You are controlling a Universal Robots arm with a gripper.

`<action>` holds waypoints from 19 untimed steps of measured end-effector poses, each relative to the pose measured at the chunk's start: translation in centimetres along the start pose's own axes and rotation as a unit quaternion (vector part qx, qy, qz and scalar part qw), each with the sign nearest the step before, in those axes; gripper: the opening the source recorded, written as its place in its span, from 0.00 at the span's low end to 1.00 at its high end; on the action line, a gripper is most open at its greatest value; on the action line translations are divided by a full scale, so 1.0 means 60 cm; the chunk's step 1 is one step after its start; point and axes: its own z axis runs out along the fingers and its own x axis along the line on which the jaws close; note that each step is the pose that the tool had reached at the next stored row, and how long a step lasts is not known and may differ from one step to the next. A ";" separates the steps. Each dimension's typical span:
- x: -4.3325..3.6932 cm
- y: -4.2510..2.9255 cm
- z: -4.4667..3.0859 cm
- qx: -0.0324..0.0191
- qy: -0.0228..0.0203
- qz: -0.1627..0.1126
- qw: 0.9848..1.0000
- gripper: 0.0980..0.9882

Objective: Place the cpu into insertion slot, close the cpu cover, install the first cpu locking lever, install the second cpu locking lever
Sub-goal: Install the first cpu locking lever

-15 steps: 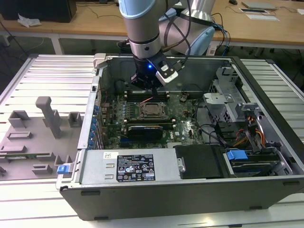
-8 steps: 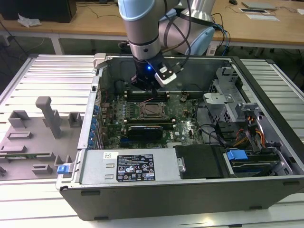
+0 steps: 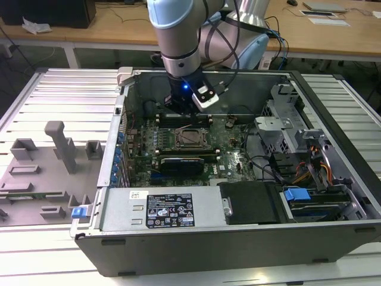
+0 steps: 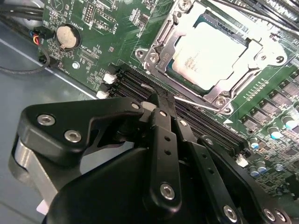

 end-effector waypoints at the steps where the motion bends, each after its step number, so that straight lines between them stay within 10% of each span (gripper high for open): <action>1: 0.000 0.000 0.001 0.001 -0.001 0.004 1.000 0.01; 19: 0.008 0.007 0.014 0.016 -0.010 0.069 0.997 0.01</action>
